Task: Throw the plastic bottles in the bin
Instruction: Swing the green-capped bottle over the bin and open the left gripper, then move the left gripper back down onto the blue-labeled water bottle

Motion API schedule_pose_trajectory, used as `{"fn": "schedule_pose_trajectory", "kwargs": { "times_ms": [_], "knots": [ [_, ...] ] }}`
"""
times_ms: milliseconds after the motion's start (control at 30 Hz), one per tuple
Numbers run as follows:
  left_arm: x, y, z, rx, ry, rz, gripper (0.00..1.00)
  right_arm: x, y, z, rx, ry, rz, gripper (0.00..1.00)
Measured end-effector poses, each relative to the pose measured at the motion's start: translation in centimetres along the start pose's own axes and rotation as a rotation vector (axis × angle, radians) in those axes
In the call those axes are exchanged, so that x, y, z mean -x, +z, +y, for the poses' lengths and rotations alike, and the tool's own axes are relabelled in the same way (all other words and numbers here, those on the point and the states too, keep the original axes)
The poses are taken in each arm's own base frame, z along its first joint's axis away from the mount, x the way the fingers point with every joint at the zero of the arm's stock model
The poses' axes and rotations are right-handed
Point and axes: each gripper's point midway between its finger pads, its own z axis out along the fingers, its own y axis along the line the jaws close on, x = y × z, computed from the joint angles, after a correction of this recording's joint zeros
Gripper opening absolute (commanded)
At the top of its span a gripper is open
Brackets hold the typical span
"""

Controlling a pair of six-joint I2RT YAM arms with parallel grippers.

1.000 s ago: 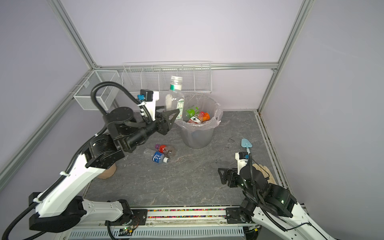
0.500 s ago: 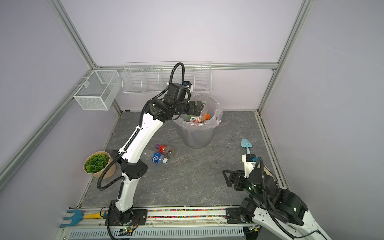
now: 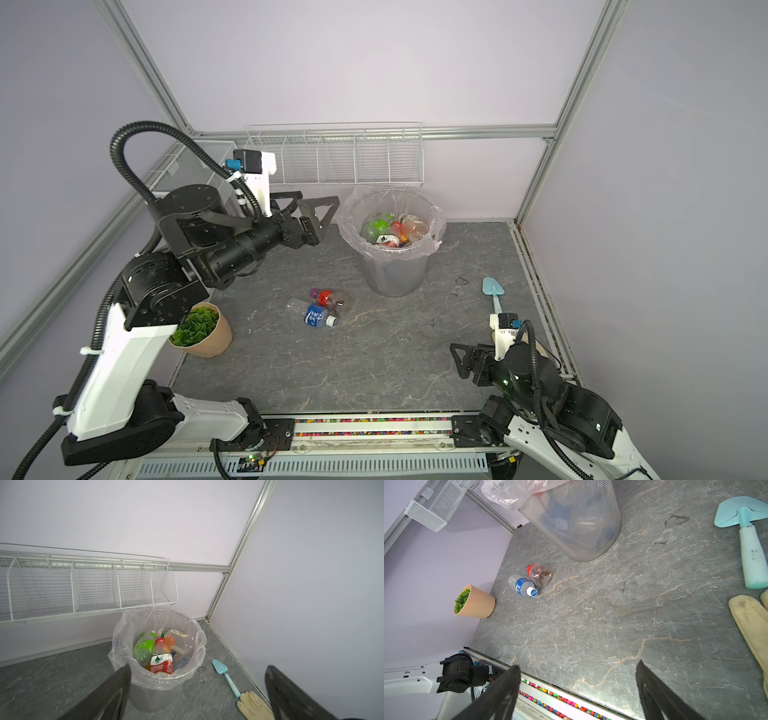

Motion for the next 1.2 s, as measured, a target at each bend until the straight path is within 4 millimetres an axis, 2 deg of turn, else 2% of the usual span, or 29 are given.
{"fn": "schedule_pose_trajectory", "kwargs": {
  "times_ms": [200, 433, 533, 600, 867, 933, 1200],
  "knots": [
    [-4.3, -1.3, 2.9, 0.086, 0.000, 0.061, 0.99, -0.3, 0.7, 0.0, -0.021, -0.008, 0.027, 0.89],
    [-8.2, -5.2, 6.3, 0.170, -0.052, 0.068, 0.99, -0.8, 1.9, 0.0, -0.046, -0.017, 0.058, 0.89],
    [-10.6, -6.0, 7.9, 0.214, -0.087, 0.089, 0.99, -1.0, 2.4, 0.1, -0.053, -0.020, 0.071, 0.89],
    [-12.6, -6.2, 9.0, 0.244, -0.115, 0.113, 0.99, -1.1, 2.7, 0.2, -0.057, -0.022, 0.078, 0.89],
    [-23.3, -5.7, 14.1, 0.428, -0.259, 0.292, 0.99, -1.5, 3.6, 0.3, -0.066, -0.015, 0.097, 0.89],
    [-25.2, -5.8, 15.3, 0.475, -0.294, 0.324, 0.99, -1.5, 3.7, 0.3, -0.074, -0.011, 0.103, 0.89],
    [-29.8, -6.0, 20.4, 0.657, -0.529, 0.366, 0.99, -1.8, 3.8, 0.0, -0.094, 0.012, 0.114, 0.88]
  ]
}}
